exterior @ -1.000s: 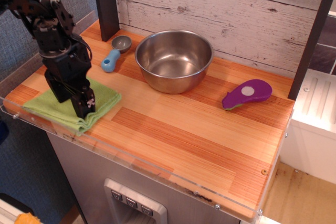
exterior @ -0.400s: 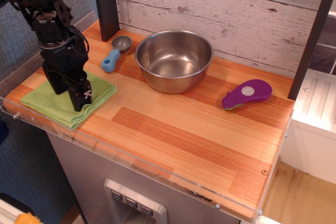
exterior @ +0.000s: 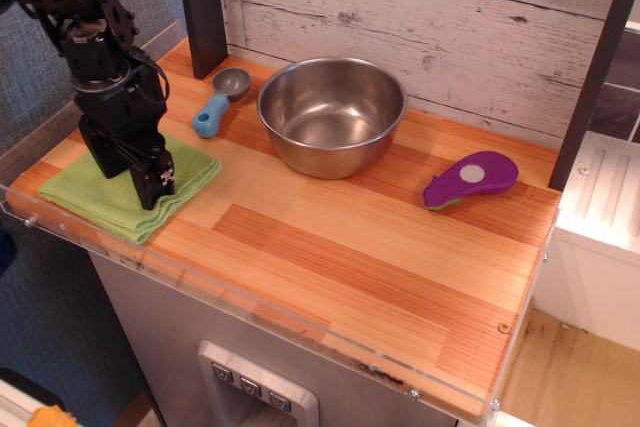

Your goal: Move the green towel to the bottom left corner of the table.

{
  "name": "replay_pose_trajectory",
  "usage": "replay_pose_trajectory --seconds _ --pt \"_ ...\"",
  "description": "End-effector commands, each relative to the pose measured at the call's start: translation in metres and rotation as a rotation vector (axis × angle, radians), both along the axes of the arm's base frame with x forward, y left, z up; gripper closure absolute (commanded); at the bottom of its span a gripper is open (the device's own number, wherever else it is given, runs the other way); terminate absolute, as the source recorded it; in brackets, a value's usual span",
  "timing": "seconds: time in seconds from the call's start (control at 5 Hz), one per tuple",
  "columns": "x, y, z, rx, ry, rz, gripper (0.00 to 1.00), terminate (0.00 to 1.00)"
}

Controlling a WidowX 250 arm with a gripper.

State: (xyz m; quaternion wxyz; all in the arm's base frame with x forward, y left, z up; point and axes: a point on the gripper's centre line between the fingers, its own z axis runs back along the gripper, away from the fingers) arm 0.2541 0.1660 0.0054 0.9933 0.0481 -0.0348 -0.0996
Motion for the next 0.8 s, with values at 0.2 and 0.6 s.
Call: replay_pose_trajectory --seconds 0.2,0.6 --pt "0.002 -0.022 0.111 -0.012 -0.195 0.043 0.00 0.00" --pt "0.004 -0.033 0.109 -0.014 -0.121 0.032 0.00 0.00"
